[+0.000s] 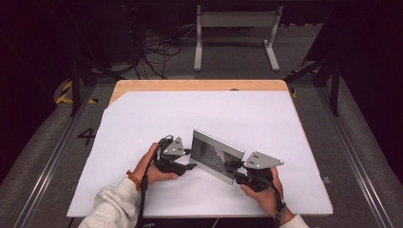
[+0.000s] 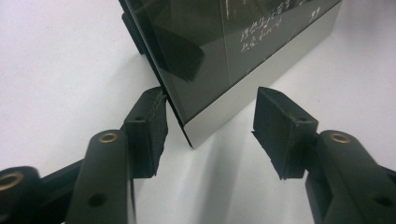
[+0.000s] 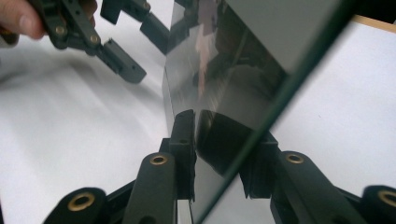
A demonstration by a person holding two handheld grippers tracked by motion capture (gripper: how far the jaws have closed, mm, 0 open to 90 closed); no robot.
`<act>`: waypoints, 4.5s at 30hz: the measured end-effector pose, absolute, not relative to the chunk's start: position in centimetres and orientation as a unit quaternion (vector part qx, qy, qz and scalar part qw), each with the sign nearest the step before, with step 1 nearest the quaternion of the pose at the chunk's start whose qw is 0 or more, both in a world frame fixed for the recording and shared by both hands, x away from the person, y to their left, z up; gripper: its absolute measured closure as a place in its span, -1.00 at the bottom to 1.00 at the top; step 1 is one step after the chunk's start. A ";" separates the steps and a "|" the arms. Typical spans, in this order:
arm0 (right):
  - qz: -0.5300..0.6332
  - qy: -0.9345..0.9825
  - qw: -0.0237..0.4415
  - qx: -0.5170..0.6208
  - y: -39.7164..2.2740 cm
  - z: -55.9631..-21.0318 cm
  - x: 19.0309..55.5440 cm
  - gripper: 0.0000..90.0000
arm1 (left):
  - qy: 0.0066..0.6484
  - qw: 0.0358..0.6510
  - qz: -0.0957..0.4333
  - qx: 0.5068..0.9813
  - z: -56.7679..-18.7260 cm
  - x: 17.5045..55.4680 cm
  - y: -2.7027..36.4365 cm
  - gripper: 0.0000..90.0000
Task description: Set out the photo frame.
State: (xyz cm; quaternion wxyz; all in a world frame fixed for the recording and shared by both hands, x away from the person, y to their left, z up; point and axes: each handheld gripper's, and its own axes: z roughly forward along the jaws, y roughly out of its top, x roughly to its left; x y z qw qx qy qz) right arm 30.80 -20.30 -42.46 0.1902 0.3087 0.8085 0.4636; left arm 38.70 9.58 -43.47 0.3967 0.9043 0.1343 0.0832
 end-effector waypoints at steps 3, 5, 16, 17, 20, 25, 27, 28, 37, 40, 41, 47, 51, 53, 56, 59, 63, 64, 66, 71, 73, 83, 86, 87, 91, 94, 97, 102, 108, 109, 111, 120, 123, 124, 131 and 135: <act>0.467 0.804 0.189 0.317 -21.3 -42.2 30.2 0.57 | 0.135 0.411 0.082 0.898 -43.5 38.8 9.5 -0.16; 0.468 0.803 0.187 0.318 -21.8 -42.2 29.9 0.59 | 0.128 0.416 0.093 0.895 -43.4 38.8 9.3 -0.19; 0.460 0.808 0.190 0.314 -21.8 -42.5 29.3 0.76 | 0.119 0.439 0.096 0.885 -43.5 39.0 8.6 -0.23; 0.459 0.809 0.192 0.314 -21.7 -42.5 29.2 0.76 | 0.118 0.438 0.097 0.886 -43.5 39.0 8.6 -0.21; 0.459 0.809 0.191 0.314 -21.6 -42.6 29.3 0.75 | 0.117 0.435 0.096 0.888 -43.6 39.0 8.3 -0.17; 0.453 0.810 0.196 0.315 -21.4 -42.9 29.2 0.74 | 0.119 0.435 0.100 0.887 -43.7 39.2 8.4 -0.06; 0.454 0.810 0.194 0.316 -21.4 -42.9 29.2 0.74 | 0.123 0.432 0.107 0.887 -43.7 39.2 8.5 0.05; 0.454 0.810 0.195 0.316 -21.4 -42.9 29.2 0.74 | 0.126 0.430 0.111 0.887 -43.7 39.2 8.6 0.13; 0.450 0.812 0.197 0.314 -21.3 -43.1 29.2 0.73 | 0.129 0.422 0.112 0.890 -43.6 39.1 8.7 0.22; 0.448 0.813 0.198 0.315 -21.2 -43.1 29.2 0.72 | 0.130 0.420 0.115 0.890 -43.5 39.0 8.7 0.23; 0.447 0.814 0.198 0.314 -21.1 -43.2 29.3 0.72 | 0.131 0.420 0.116 0.891 -43.5 39.0 8.8 0.24; 0.446 0.812 0.201 0.317 -21.2 -43.2 29.5 0.71 | 0.133 0.415 0.120 0.892 -43.4 38.7 8.9 0.28; 0.441 0.815 0.204 0.317 -21.2 -43.2 29.5 0.72 | 0.130 0.411 0.124 0.894 -43.4 38.5 9.0 0.31; 0.440 0.814 0.204 0.319 -21.2 -43.2 29.5 0.72 | 0.130 0.408 0.127 0.895 -43.3 38.4 9.0 0.31; 0.438 0.815 0.205 0.319 -21.4 -43.1 29.4 0.74 | 0.129 0.402 0.132 0.897 -43.3 38.1 9.0 0.32; 0.438 0.814 0.205 0.322 -21.5 -43.1 29.4 0.74 | 0.129 0.400 0.132 0.898 -43.3 37.9 9.0 0.34; 0.438 0.814 0.204 0.323 -21.5 -43.1 29.6 0.74 | 0.131 0.400 0.134 0.897 -43.3 37.8 9.0 0.35; 0.438 0.813 0.203 0.324 -21.5 -43.1 29.6 0.74 | 0.131 0.398 0.134 0.898 -43.2 37.8 9.0 0.35; 0.440 0.813 0.203 0.325 -21.5 -43.2 29.7 0.73 | 0.133 0.398 0.134 0.898 -43.2 37.7 9.0 0.36; 0.439 0.812 0.206 0.325 -21.5 -43.2 29.9 0.71 | 0.138 0.397 0.138 0.897 -43.3 37.4 9.2 0.39; 0.440 0.811 0.207 0.325 -21.4 -43.3 30.1 0.70 | 0.140 0.395 0.140 0.897 -43.2 37.2 9.3 0.41; 0.442 0.811 0.206 0.323 -21.0 -43.4 30.9 0.65 | 0.148 0.391 0.147 0.896 -43.3 36.0 10.1 0.43; 0.443 0.812 0.203 0.321 -20.9 -43.4 31.3 0.63 | 0.154 0.390 0.148 0.896 -43.4 35.7 10.3 0.43; 0.442 0.813 0.204 0.321 -20.9 -43.3 31.4 0.63 | 0.156 0.390 0.148 0.895 -43.4 35.7 10.3 0.43; 0.444 0.813 0.200 0.318 -20.8 -43.4 31.8 0.62 | 0.172 0.389 0.157 0.892 -43.5 35.2 10.1 0.40; 0.444 0.814 0.202 0.316 -20.8 -43.4 31.8 0.61 | 0.177 0.385 0.163 0.891 -43.8 34.9 9.9 0.33; 0.440 0.815 0.210 0.314 -20.7 -43.5 31.6 0.61 | 0.178 0.384 0.162 0.892 -43.9 34.9 9.8 0.33; 0.428 0.825 0.201 0.309 -20.8 -43.8 31.7 0.64 | 0.179 0.371 0.163 0.896 -44.6 34.9 9.2 0.26; 0.421 0.830 0.192 0.312 -20.7 -44.3 31.8 0.63 | 0.186 0.370 0.168 0.895 -44.9 35.0 8.9 0.30; 0.419 0.831 0.193 0.310 -20.7 -44.3 31.8 0.62 | 0.186 0.369 0.171 0.895 -44.9 34.9 8.9 0.29; 0.418 0.832 0.193 0.310 -20.6 -44.4 31.9 0.61 | 0.189 0.366 0.175 0.894 -45.0 34.9 8.7 0.26; 0.414 0.828 0.203 0.318 -20.2 -44.5 32.9 0.56 | 0.204 0.367 0.187 0.888 -45.2 35.5 8.6 0.26; 0.413 0.828 0.204 0.320 -20.1 -44.5 33.3 0.55 | 0.207 0.368 0.184 0.887 -45.2 35.8 8.6 0.27; 0.413 0.828 0.206 0.319 -20.0 -44.5 33.5 0.55 | 0.207 0.368 0.185 0.887 -45.2 35.8 8.6 0.27; 0.410 0.827 0.211 0.321 -19.9 -44.5 33.9 0.54 | 0.211 0.368 0.191 0.885 -45.3 36.3 8.6 0.25; 0.410 0.827 0.212 0.322 -19.8 -44.6 34.1 0.53 | 0.210 0.368 0.189 0.886 -45.3 36.4 8.6 0.26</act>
